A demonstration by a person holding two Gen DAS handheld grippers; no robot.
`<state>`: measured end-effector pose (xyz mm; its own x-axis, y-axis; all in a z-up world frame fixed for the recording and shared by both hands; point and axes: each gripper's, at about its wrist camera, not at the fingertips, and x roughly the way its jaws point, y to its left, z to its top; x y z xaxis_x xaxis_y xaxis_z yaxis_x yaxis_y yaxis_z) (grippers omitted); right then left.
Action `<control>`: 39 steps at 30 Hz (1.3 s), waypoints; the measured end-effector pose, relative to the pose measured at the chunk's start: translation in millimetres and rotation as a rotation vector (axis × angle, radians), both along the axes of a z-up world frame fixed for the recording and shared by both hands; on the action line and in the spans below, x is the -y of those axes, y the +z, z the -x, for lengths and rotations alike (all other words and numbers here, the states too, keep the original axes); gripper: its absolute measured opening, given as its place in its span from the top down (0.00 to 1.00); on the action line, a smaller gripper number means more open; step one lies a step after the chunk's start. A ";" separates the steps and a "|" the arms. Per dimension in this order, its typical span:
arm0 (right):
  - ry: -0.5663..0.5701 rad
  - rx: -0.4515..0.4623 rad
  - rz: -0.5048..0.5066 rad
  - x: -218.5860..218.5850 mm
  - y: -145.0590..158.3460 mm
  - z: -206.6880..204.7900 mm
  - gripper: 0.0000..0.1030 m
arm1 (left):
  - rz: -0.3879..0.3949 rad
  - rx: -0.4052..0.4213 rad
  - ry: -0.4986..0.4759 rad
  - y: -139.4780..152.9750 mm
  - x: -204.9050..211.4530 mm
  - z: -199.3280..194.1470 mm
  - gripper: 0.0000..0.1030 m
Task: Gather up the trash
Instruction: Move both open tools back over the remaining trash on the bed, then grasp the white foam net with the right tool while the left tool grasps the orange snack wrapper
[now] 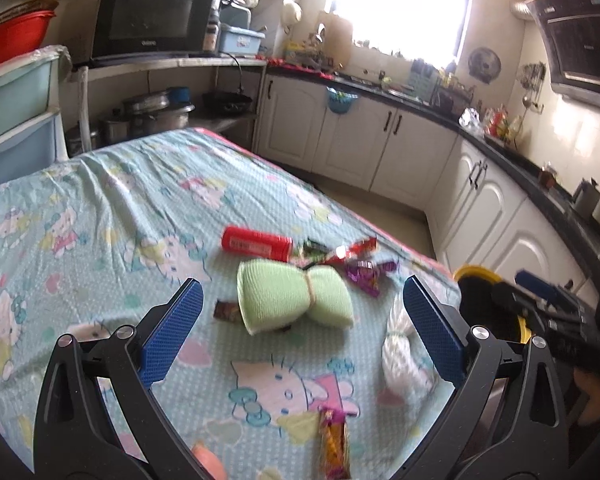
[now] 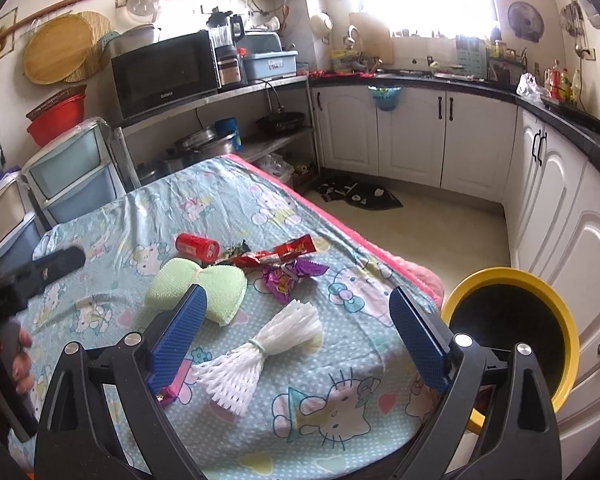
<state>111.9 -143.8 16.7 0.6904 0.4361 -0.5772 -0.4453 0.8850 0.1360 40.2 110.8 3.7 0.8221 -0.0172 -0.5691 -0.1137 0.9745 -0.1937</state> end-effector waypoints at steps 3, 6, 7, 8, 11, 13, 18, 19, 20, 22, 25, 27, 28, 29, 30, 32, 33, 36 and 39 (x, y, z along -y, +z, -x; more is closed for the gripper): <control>-0.001 -0.027 0.003 -1.8 -6.9 -5.3 0.13 | -0.004 -0.033 -0.023 -12.1 3.9 2.5 0.10; 0.001 -0.051 0.007 -4.7 -13.8 -10.4 0.13 | 0.000 -0.065 -0.044 -24.0 7.4 4.6 0.10; 0.002 -0.062 0.010 -5.9 -16.6 -12.7 0.13 | 0.003 -0.076 -0.053 -27.8 8.1 5.2 0.10; 0.004 -0.070 0.012 -6.7 -19.2 -14.7 0.13 | 0.005 -0.089 -0.066 -32.8 9.8 6.2 0.10; 0.011 -0.103 0.027 -11.1 -29.9 -22.0 0.13 | 0.013 -0.121 -0.082 -43.1 13.8 7.3 0.10; 0.018 -0.138 0.029 -14.2 -38.8 -28.1 0.13 | 0.029 -0.145 -0.096 -51.0 16.4 8.6 0.10; 0.039 -0.226 0.025 -22.5 -59.7 -38.9 0.13 | 0.061 -0.200 -0.128 -68.6 21.3 10.0 0.11; 0.043 -0.246 0.023 -24.0 -64.2 -41.0 0.13 | 0.071 -0.212 -0.135 -72.1 22.4 10.1 0.12; 0.043 -0.260 0.020 -25.5 -67.1 -41.9 0.13 | 0.077 -0.223 -0.142 -75.6 23.7 10.1 0.14; 0.051 -0.292 0.006 -28.6 -74.4 -44.1 0.13 | 0.082 -0.241 -0.158 -80.7 26.7 10.8 0.16; 0.061 -0.342 0.006 -36.0 -87.2 -47.8 0.17 | 0.103 -0.268 -0.176 -87.5 30.3 11.3 0.19; 0.069 -0.374 -0.004 -40.0 -93.7 -50.4 0.19 | 0.101 -0.279 -0.184 -89.8 33.4 12.1 0.21; 0.071 -0.394 -0.007 -43.0 -98.1 -51.6 0.20 | 0.100 -0.286 -0.190 -91.1 35.1 12.3 0.22; 0.075 -0.404 -0.009 -44.7 -100.4 -52.2 0.21 | 0.099 -0.292 -0.195 -92.4 36.1 11.8 0.23; 0.081 -0.413 -0.011 -47.4 -102.6 -53.0 0.22 | 0.097 -0.303 -0.203 -94.8 37.6 12.2 0.24; 0.086 -0.413 0.002 -52.7 -105.7 -52.8 0.23 | 0.091 -0.316 -0.210 -97.9 41.0 13.6 0.27; 0.090 -0.405 0.013 -55.0 -106.1 -52.4 0.24 | 0.090 -0.326 -0.215 -100.4 42.2 14.0 0.28; 0.100 -0.391 0.040 -60.4 -106.7 -51.7 0.33 | 0.085 -0.350 -0.230 -107.1 46.4 15.6 0.31; 0.117 -0.375 0.067 -62.9 -107.3 -50.6 0.40 | 0.043 -0.355 -0.235 -108.9 52.9 17.7 0.36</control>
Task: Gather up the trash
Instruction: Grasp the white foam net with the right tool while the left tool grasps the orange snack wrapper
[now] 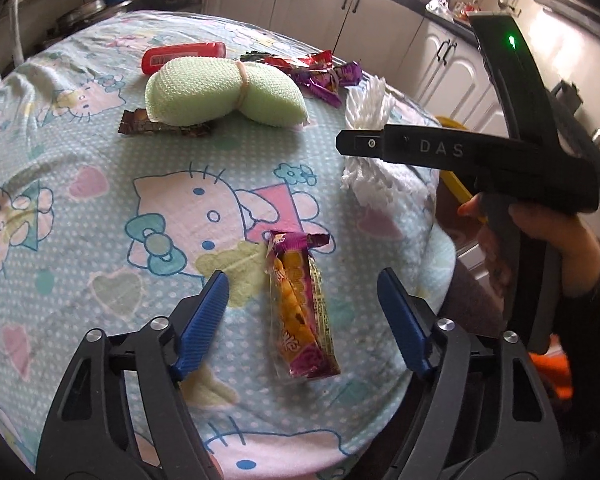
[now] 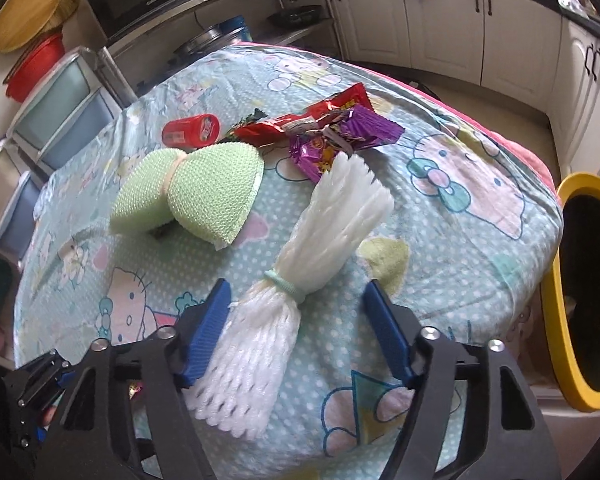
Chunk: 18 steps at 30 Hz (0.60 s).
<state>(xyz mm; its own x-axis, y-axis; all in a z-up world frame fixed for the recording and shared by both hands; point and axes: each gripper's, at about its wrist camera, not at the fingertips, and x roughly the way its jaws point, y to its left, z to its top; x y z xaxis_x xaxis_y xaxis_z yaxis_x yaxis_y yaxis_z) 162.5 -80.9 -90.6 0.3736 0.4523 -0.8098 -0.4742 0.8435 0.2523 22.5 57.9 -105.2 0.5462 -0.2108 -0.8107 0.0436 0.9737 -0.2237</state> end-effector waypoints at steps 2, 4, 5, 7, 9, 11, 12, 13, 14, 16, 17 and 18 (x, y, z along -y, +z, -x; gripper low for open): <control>0.013 0.007 0.005 -1.2 -0.8 1.1 0.48 | -0.004 -0.002 -0.005 -0.1 1.9 -0.6 0.41; 0.020 0.008 0.002 0.1 -0.8 1.8 0.54 | -0.022 0.002 -0.015 -0.5 5.3 -0.3 0.46; 0.026 0.009 -0.001 0.8 -0.8 2.3 0.59 | -0.032 0.003 -0.018 -0.7 6.7 -0.3 0.51; 0.031 0.007 -0.014 3.8 -0.1 3.2 0.68 | -0.048 0.004 -0.023 -1.4 8.3 -1.2 0.59; 0.030 0.005 -0.024 5.3 0.6 3.9 0.72 | -0.058 0.005 -0.021 -1.7 7.1 -1.7 0.67; 0.029 0.012 -0.027 7.6 1.7 5.5 0.76 | -0.057 0.004 -0.014 -2.1 2.8 -2.0 0.78; 0.026 0.015 -0.030 8.2 2.3 6.6 0.77 | -0.055 0.005 -0.009 -2.1 1.0 -2.1 0.81; 0.024 0.014 -0.036 9.2 2.6 7.0 0.78 | -0.050 0.005 -0.005 -2.2 -1.2 -2.0 0.82; 0.023 0.013 -0.043 11.0 2.9 7.5 0.78 | -0.038 0.005 -0.003 -2.3 -3.4 -2.1 0.83; 0.021 0.016 -0.052 13.3 4.4 8.6 0.79 | -0.026 0.006 0.001 -3.2 -5.7 -3.5 0.84; 0.021 0.020 -0.054 14.6 5.4 10.2 0.80 | -0.029 0.010 0.000 -2.8 -6.1 -3.4 0.84; 0.021 0.022 -0.056 15.3 6.2 11.1 0.80 | -0.030 0.012 0.002 -2.7 -6.5 -3.6 0.84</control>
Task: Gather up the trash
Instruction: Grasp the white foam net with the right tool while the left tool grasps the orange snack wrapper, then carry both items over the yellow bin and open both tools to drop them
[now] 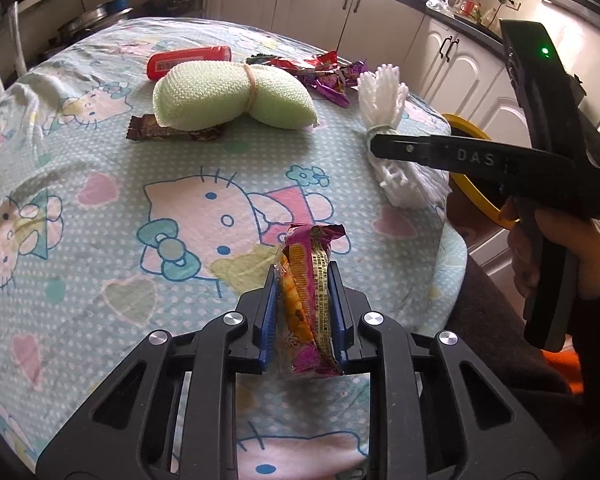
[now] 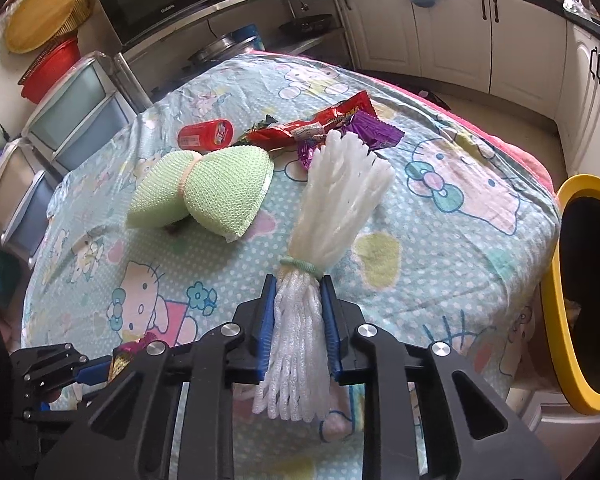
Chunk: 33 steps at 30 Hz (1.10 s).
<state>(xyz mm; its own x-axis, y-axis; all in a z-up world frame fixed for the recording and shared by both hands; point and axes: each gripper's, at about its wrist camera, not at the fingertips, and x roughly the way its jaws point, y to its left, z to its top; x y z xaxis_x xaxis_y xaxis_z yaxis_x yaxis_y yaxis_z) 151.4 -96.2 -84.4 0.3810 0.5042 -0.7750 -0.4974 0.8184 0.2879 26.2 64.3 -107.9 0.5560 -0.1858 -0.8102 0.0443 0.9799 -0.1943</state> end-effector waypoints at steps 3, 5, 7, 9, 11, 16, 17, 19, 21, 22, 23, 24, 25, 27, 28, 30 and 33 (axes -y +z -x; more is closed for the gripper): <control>0.001 0.010 -0.006 2.9 3.6 3.9 0.81 | 0.002 0.011 0.007 3.6 -0.7 -0.1 0.85; 0.003 0.016 -0.013 5.0 6.8 6.8 0.81 | 0.005 0.020 0.012 7.3 -1.2 -0.1 0.85; 0.006 0.028 -0.020 7.4 11.3 9.9 0.81 | 0.002 0.035 0.017 12.6 -1.5 0.0 0.85; 0.008 0.039 -0.025 9.1 15.8 12.0 0.81 | 0.000 0.052 0.024 19.1 -2.0 -0.6 0.85; 0.009 0.051 -0.033 12.0 21.5 14.7 0.81 | -0.001 0.069 0.030 25.3 -3.6 -0.9 0.85; 0.004 0.084 -0.046 19.9 35.3 18.7 0.81 | -0.009 0.108 0.035 40.1 -3.3 -4.1 0.85; 0.000 0.091 -0.051 22.4 38.4 19.4 0.81 | -0.009 0.116 0.035 43.5 -2.8 -5.0 0.85; -0.003 0.100 -0.057 26.1 42.8 20.6 0.81 | -0.010 0.128 0.034 48.1 -0.6 -8.1 0.85; -0.009 0.107 -0.061 29.0 46.1 22.2 0.81 | -0.008 0.143 0.032 54.2 1.6 -11.0 0.85; -0.013 0.110 -0.064 30.8 47.9 22.6 0.81 | -0.007 0.149 0.032 56.4 2.7 -12.1 0.85; -0.018 0.114 -0.068 33.5 50.0 22.9 0.81 | -0.006 0.159 0.030 60.0 4.0 -14.1 0.85; -0.022 0.117 -0.070 35.5 51.6 23.2 0.81 | -0.006 0.165 0.029 62.1 4.7 -15.6 0.85; -0.027 0.122 -0.072 38.5 53.8 23.5 0.81 | -0.004 0.171 0.028 64.7 5.8 -17.7 0.85; -0.038 0.130 -0.076 42.2 56.9 24.0 0.81 | -0.001 0.186 0.022 69.7 8.8 -21.7 0.85; -0.045 0.135 -0.079 45.7 59.4 24.1 0.81 | -0.001 0.192 0.019 72.0 10.4 -23.7 0.85; -0.057 0.144 -0.082 51.7 63.1 24.2 0.81 | 0.003 0.204 0.011 76.4 14.4 -27.4 0.85; -0.076 0.159 -0.086 60.3 68.5 23.8 0.81 | 0.007 0.222 -0.003 83.2 21.1 -32.6 0.85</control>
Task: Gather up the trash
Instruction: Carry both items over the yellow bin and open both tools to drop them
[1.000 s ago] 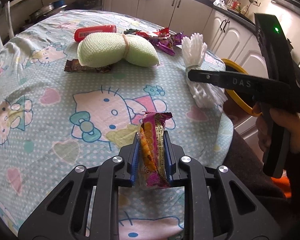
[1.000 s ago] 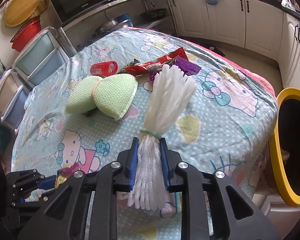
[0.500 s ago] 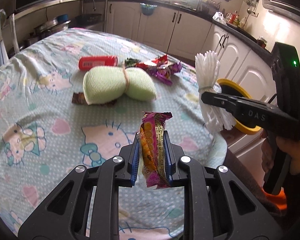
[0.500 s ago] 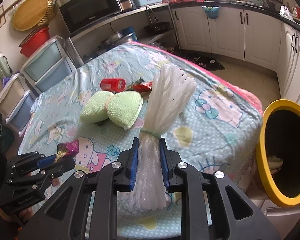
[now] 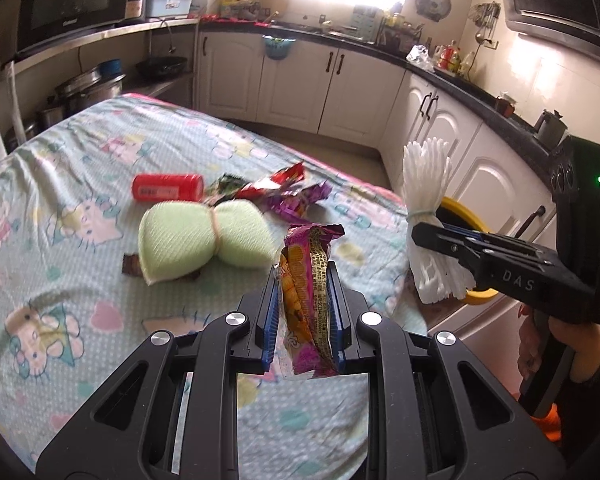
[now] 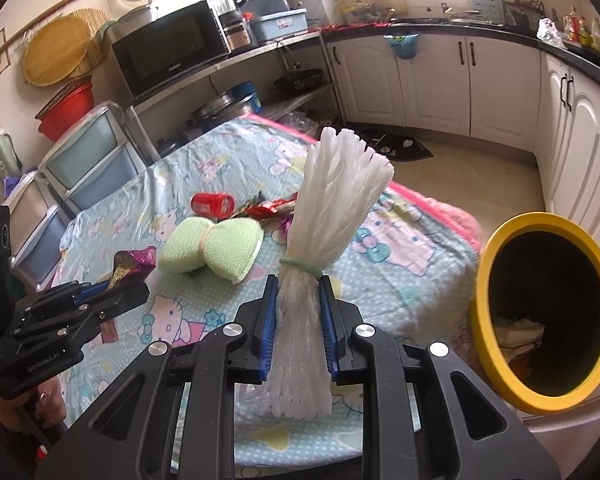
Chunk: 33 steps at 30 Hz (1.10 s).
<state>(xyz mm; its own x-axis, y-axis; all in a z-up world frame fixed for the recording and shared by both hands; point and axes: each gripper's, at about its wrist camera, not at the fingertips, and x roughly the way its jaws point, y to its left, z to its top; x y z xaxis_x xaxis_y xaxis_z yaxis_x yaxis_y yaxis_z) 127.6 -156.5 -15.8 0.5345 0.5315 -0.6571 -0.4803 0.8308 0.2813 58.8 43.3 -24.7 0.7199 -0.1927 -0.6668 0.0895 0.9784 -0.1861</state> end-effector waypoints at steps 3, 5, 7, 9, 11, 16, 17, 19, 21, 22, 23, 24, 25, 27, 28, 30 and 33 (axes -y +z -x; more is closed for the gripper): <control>-0.022 0.013 -0.005 10.1 4.9 -1.0 0.81 | 0.004 0.013 -0.012 5.0 6.5 -5.1 0.85; -0.039 0.024 -0.006 17.2 8.8 -1.0 0.81 | 0.006 0.021 -0.021 8.4 10.9 -8.7 0.85; -0.055 0.035 -0.007 23.3 12.4 -1.4 0.81 | 0.009 0.032 -0.032 12.3 17.1 -13.4 0.85; -0.076 0.049 -0.008 31.1 16.6 -1.5 0.81 | 0.013 0.040 -0.041 15.4 22.0 -16.7 0.85; -0.099 0.061 -0.009 39.4 20.8 -2.9 0.81 | 0.017 0.048 -0.050 18.7 28.0 -21.2 0.85; -0.150 0.087 -0.008 58.6 28.1 -5.9 0.81 | 0.025 0.065 -0.075 24.9 41.0 -29.5 0.85; -0.164 0.093 -0.007 63.7 29.7 -6.8 0.81 | 0.027 0.069 -0.082 26.6 44.7 -32.0 0.85; -0.186 0.103 -0.004 70.6 31.6 -8.4 0.81 | 0.030 0.075 -0.093 28.8 49.9 -35.4 0.85; -0.206 0.108 -0.004 78.0 32.6 -9.2 0.81 | 0.034 0.081 -0.106 31.6 56.9 -39.5 0.85; -0.218 0.111 -0.005 82.9 33.2 -10.4 0.81 | 0.035 0.084 -0.111 32.7 59.9 -41.1 0.85; -0.227 0.111 -0.007 86.1 33.6 -11.3 0.81 | 0.037 0.088 -0.119 34.1 64.5 -43.7 0.85; -0.236 0.112 -0.010 89.9 33.9 -12.4 0.81 | 0.038 0.091 -0.125 34.7 66.4 -45.2 0.85; -0.243 0.113 -0.011 92.5 33.8 -12.5 0.81 | 0.039 0.094 -0.132 35.6 70.6 -47.4 0.85; -0.264 0.113 -0.016 101.7 33.2 -12.5 0.81 | 0.041 0.097 -0.143 36.4 77.6 -51.7 0.85; -0.272 0.111 -0.017 104.3 33.1 -12.3 0.81 | 0.043 0.098 -0.148 36.1 79.6 -53.2 0.85; -0.290 0.111 -0.012 111.6 31.6 -13.7 0.81 | 0.049 0.099 -0.160 36.5 86.3 -57.9 0.85; -0.323 0.110 -0.010 122.2 28.5 -15.8 0.81 | 0.055 0.100 -0.177 36.7 96.3 -64.8 0.85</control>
